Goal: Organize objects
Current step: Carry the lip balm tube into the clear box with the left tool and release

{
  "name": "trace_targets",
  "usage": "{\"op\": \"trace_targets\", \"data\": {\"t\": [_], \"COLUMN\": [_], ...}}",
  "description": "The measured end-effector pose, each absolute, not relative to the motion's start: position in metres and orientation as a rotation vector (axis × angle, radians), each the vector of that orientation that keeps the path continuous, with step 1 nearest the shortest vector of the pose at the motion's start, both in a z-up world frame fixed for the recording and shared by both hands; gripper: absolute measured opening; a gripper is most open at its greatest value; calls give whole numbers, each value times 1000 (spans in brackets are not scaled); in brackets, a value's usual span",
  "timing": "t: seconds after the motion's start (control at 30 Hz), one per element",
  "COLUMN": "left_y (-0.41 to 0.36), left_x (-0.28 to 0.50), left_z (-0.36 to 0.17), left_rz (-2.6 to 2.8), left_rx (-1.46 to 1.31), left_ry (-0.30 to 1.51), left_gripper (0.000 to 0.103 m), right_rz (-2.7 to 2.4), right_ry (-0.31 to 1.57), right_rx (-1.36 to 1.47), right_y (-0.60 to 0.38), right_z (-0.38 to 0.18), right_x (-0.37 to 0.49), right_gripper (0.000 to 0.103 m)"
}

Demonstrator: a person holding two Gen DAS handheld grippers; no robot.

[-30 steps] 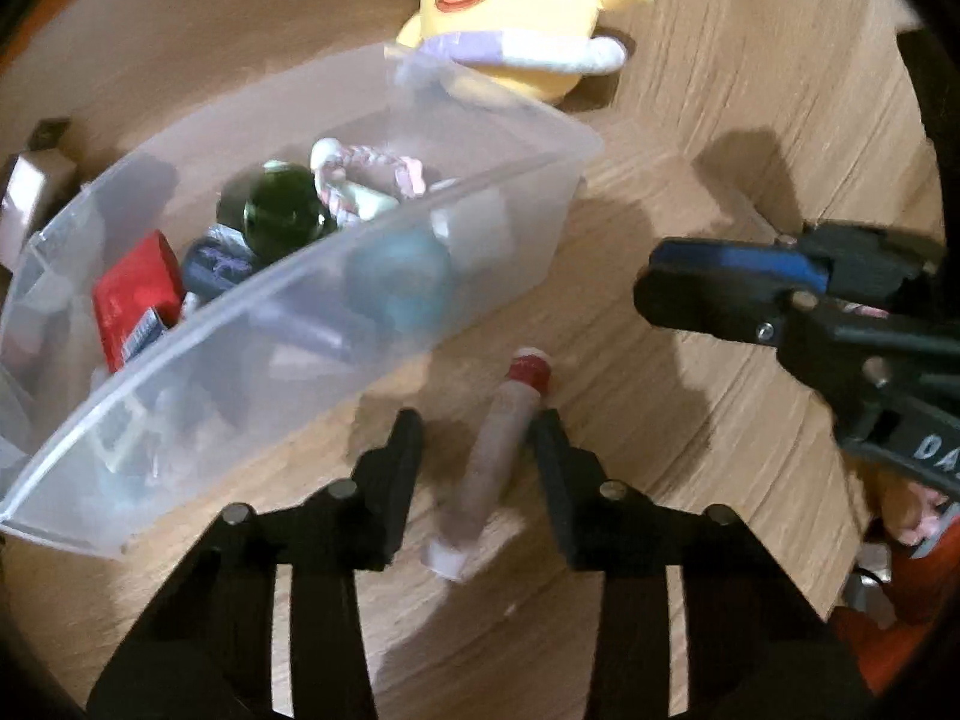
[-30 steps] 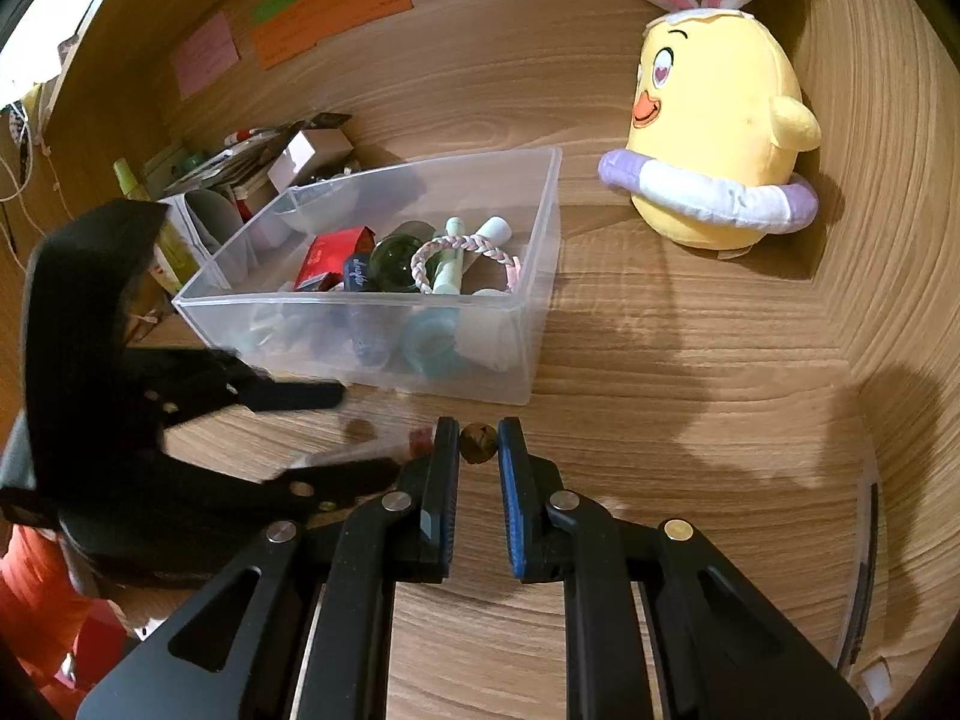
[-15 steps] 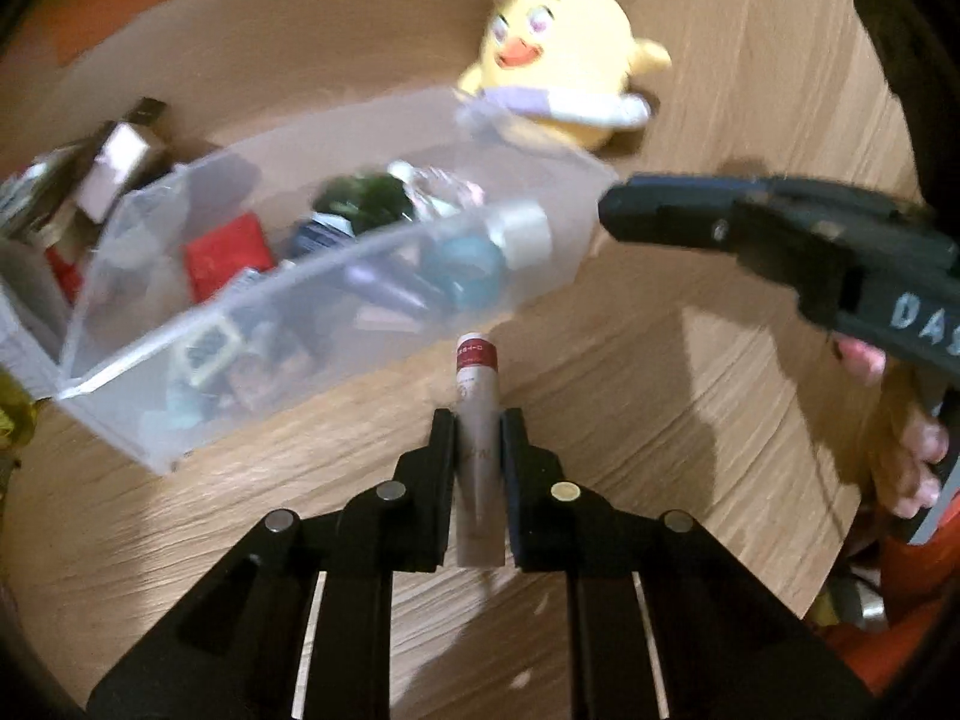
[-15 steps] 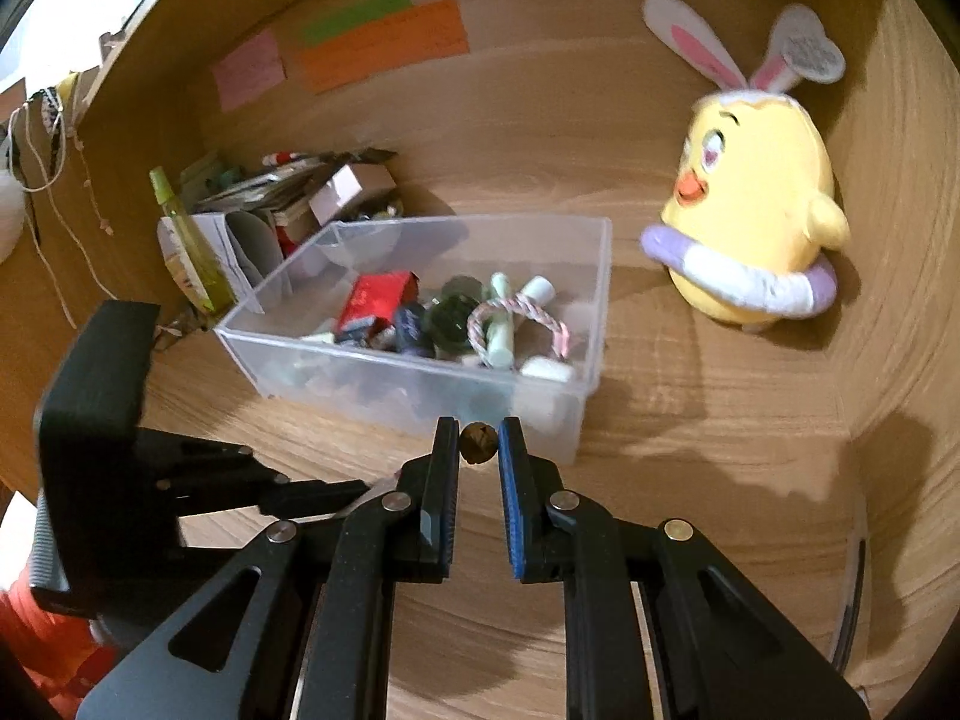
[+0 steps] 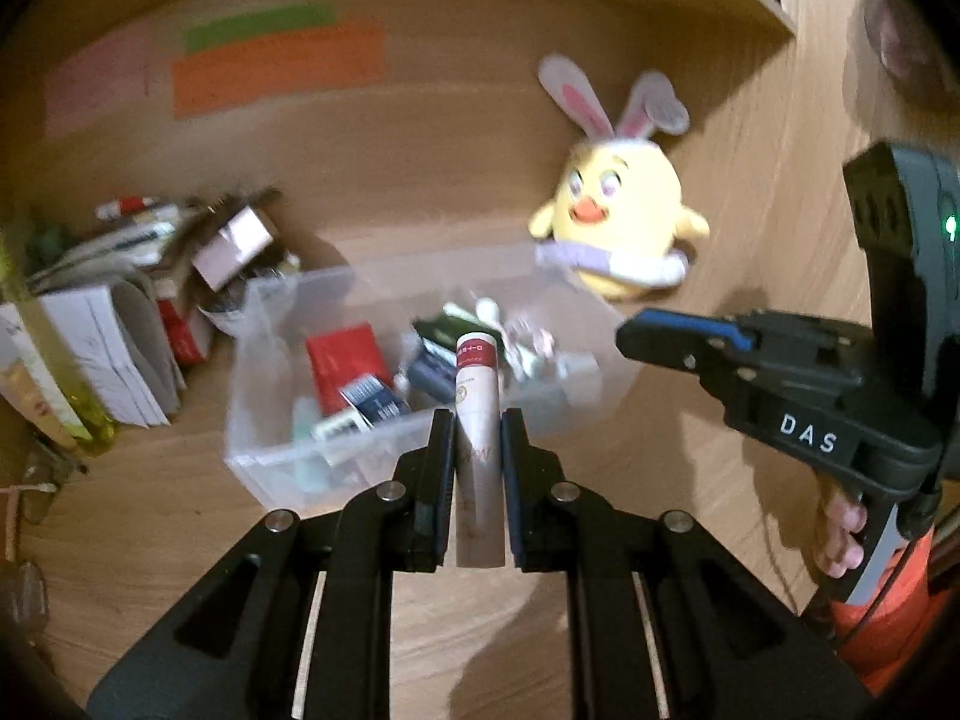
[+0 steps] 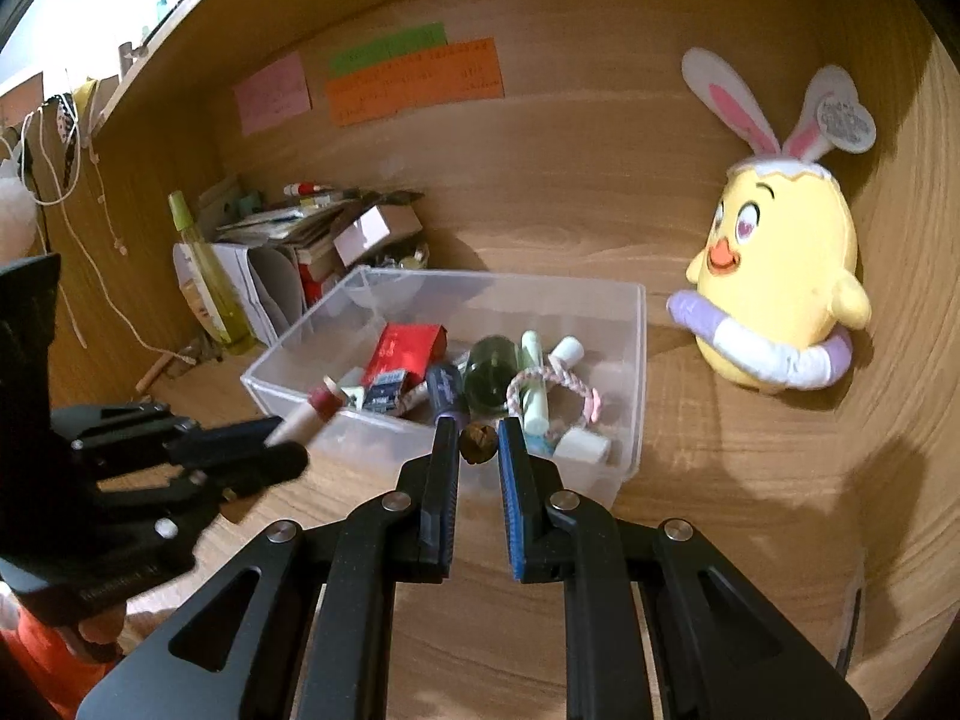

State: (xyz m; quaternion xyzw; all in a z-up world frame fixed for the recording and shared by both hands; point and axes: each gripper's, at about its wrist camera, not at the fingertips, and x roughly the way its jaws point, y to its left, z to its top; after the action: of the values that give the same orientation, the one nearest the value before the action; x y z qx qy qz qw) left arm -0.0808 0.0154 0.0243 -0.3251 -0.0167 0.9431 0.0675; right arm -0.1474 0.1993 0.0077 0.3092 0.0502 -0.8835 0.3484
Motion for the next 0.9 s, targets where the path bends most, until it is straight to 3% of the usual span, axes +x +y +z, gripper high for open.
{"op": "trace_targets", "data": {"t": [0.43,0.9], "left_y": [-21,-39], "left_x": [-111,-170], "left_z": [57,16], "left_rz": [2962,2905], "left_rx": [-864,-1069], "left_ry": [-123,-230], "left_gripper": [14,14], "right_rz": [-2333,-2311], "right_ry": [144,202], "right_rx": [703,805], "right_y": [188,162], "right_z": [39,11], "right_x": [-170,-205], "right_gripper": [12,12]}}
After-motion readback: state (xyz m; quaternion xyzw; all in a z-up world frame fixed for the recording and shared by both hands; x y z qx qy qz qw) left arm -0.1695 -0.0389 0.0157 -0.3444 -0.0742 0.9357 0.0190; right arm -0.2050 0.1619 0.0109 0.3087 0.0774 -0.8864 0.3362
